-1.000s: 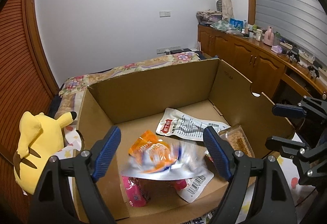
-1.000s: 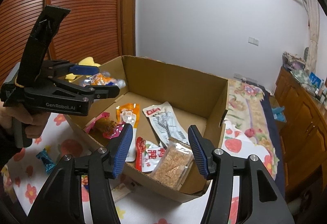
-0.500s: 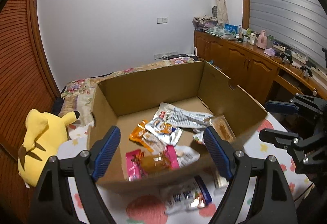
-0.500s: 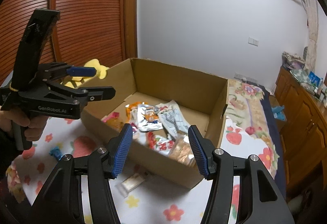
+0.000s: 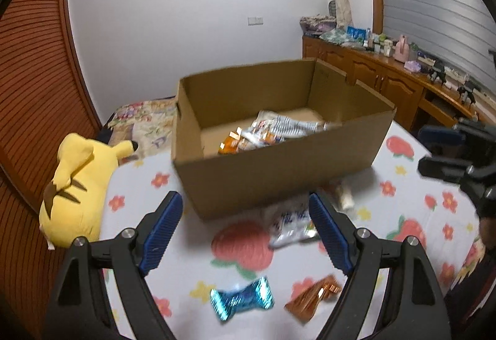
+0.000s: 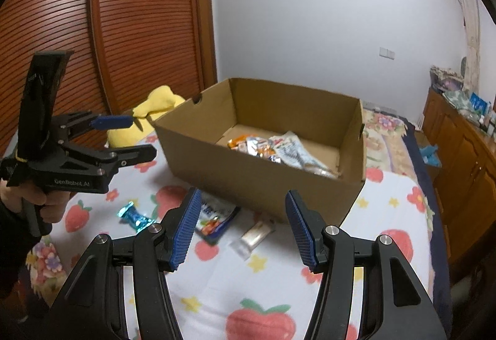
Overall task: Organize snacks
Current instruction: 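Move the left tool to the blue candy while the right tool moves to the small white bar, then close the right tool on the small white bar and lift it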
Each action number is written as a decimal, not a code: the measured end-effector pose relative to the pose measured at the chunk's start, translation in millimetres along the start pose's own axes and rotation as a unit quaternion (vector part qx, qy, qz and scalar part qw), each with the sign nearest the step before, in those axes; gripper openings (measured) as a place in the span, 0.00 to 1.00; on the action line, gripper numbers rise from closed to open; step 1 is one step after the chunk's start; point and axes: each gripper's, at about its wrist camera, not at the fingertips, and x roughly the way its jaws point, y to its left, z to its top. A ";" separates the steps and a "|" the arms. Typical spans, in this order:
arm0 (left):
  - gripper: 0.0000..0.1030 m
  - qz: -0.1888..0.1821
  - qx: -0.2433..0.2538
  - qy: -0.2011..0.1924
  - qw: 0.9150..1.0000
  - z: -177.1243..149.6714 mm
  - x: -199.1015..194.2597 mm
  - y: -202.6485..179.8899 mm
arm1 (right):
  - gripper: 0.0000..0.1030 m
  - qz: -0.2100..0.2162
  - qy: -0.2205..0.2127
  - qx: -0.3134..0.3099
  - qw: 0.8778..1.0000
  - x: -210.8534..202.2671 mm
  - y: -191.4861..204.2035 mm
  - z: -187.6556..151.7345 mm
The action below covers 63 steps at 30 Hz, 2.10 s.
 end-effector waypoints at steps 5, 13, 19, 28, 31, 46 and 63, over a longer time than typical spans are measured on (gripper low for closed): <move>0.82 0.007 0.002 0.020 1.000 -25.5 5.2 3.3 | 0.56 -0.002 0.008 -0.002 1.000 -0.5 12.3 -9.8; 0.82 0.005 -0.017 0.048 0.999 -61.2 18.4 14.8 | 0.56 0.001 0.029 0.005 1.000 14.6 16.7 -20.9; 0.82 0.003 -0.029 0.064 0.998 -80.5 32.1 14.9 | 0.56 -0.003 0.047 0.012 0.999 33.2 15.8 -28.6; 0.82 0.012 -0.053 0.075 0.996 -94.9 46.9 23.3 | 0.56 -0.012 0.079 0.025 0.996 68.1 5.6 -40.5; 0.82 0.010 -0.059 0.083 0.995 -97.2 51.0 25.5 | 0.56 -0.014 0.088 0.030 0.996 78.5 1.9 -42.9; 0.82 0.020 -0.068 0.099 0.993 -101.2 55.7 26.8 | 0.52 -0.035 0.130 0.039 0.990 131.5 -13.7 -51.0; 0.82 0.020 -0.068 0.100 0.993 -101.4 57.6 28.2 | 0.19 -0.040 0.096 0.037 0.994 84.9 -21.4 -67.9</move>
